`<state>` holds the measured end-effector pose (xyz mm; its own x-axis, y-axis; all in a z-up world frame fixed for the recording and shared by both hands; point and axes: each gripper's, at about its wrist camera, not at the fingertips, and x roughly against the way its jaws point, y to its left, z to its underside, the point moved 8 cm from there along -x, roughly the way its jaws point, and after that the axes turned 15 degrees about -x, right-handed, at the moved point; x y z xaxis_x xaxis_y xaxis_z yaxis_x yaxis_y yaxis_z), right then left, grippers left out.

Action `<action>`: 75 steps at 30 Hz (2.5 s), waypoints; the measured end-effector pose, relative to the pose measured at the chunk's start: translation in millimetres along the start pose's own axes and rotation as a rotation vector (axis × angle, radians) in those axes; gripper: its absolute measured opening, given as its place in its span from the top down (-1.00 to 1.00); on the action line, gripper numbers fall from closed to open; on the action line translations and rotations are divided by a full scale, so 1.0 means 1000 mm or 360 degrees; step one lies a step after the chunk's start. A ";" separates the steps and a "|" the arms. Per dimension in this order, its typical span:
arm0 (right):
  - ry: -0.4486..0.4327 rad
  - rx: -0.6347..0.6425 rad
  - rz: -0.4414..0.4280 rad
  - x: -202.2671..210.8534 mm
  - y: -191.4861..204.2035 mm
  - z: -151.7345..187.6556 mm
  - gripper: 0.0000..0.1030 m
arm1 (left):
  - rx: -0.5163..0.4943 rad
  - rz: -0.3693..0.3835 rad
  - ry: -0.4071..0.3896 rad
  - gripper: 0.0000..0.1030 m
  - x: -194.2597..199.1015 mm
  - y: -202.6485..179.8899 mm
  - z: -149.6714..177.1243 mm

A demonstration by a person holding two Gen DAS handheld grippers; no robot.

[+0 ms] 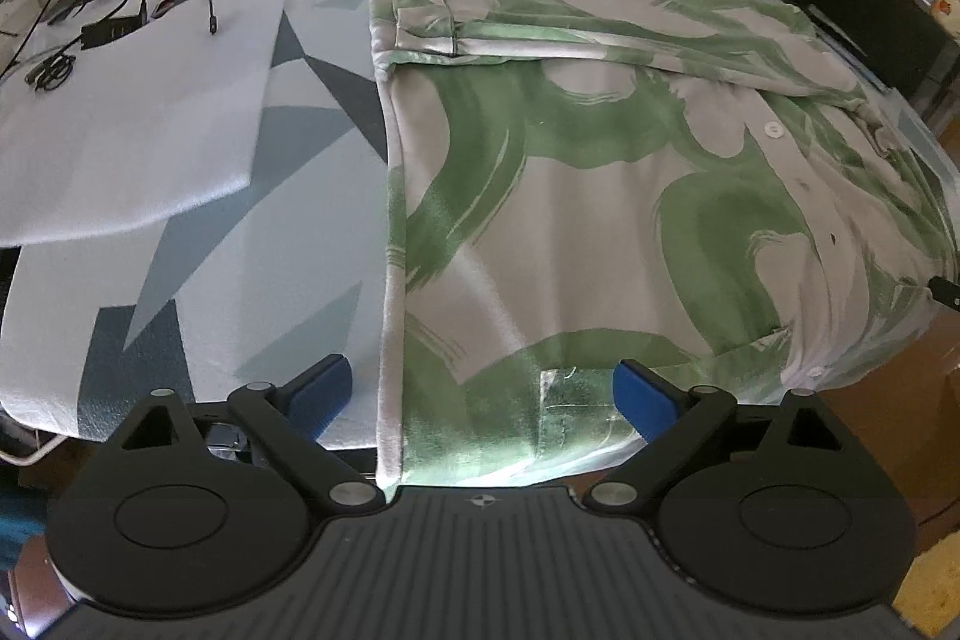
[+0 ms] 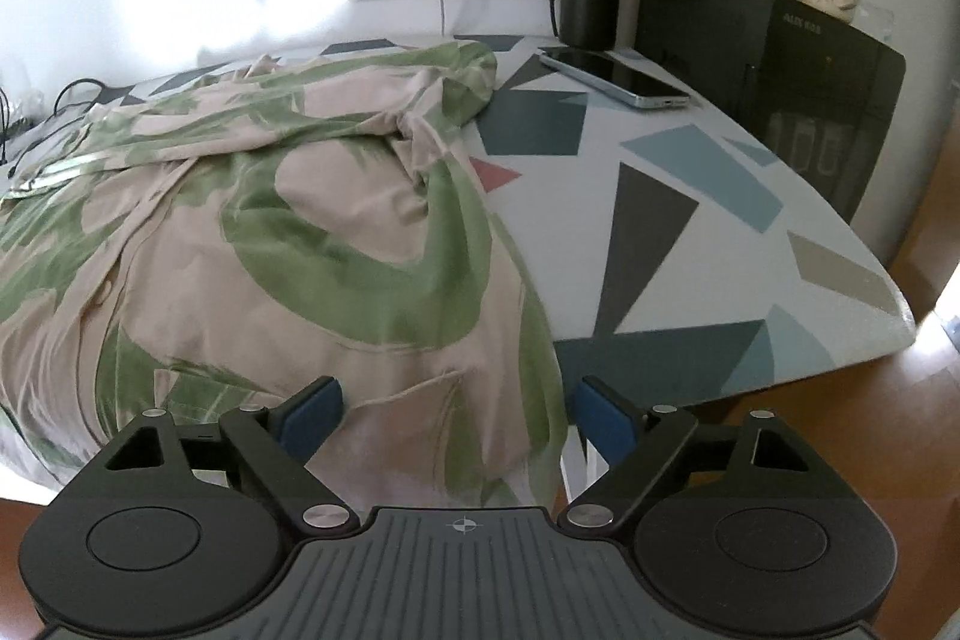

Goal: Fold clothes
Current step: 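Pinch the shirt hem with both tools and lift it, then lift the hem high with both tools and carry it over the shirt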

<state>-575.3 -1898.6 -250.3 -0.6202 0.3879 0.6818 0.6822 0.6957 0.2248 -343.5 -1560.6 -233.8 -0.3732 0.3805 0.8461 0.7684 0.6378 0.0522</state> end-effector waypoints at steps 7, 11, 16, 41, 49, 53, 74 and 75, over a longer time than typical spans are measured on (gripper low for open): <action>0.0050 0.0019 -0.0054 -0.001 0.013 -0.011 0.38 | -0.0079 0.0009 -0.0027 -0.03 0.004 -0.007 -0.006; 0.0092 -0.0025 -0.0112 0.001 0.017 -0.012 0.78 | -0.0006 0.0096 -0.0034 0.64 0.007 -0.007 -0.008; 0.0076 -0.0086 -0.0188 0.010 0.020 -0.022 0.85 | 0.0115 0.0154 -0.0118 0.89 0.018 0.000 -0.014; 0.0077 0.0036 -0.0135 0.009 0.016 -0.019 0.57 | -0.0179 0.0199 -0.0166 0.68 0.034 0.016 0.020; 0.0111 0.0070 -0.0135 0.015 0.019 -0.004 0.14 | -0.0161 0.0226 -0.0080 -0.15 0.023 0.016 0.067; 0.0121 0.0118 -0.0121 0.018 0.018 0.004 0.13 | -0.0146 0.0175 -0.0055 -0.15 0.000 0.020 0.073; 0.0316 0.0365 0.0026 -0.053 -0.027 0.075 -0.13 | -0.0425 0.0177 -0.0024 -0.31 -0.071 -0.011 0.076; 0.0331 0.0378 0.0025 -0.057 -0.028 0.077 0.04 | -0.0424 0.0191 -0.0022 -0.29 -0.074 -0.012 0.075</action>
<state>-588.8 -1893.7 -349.2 -0.5012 0.2850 0.8170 0.5665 0.8218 0.0609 -364.1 -1546.4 -337.3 -0.2767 0.4527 0.8476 0.9164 0.3898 0.0909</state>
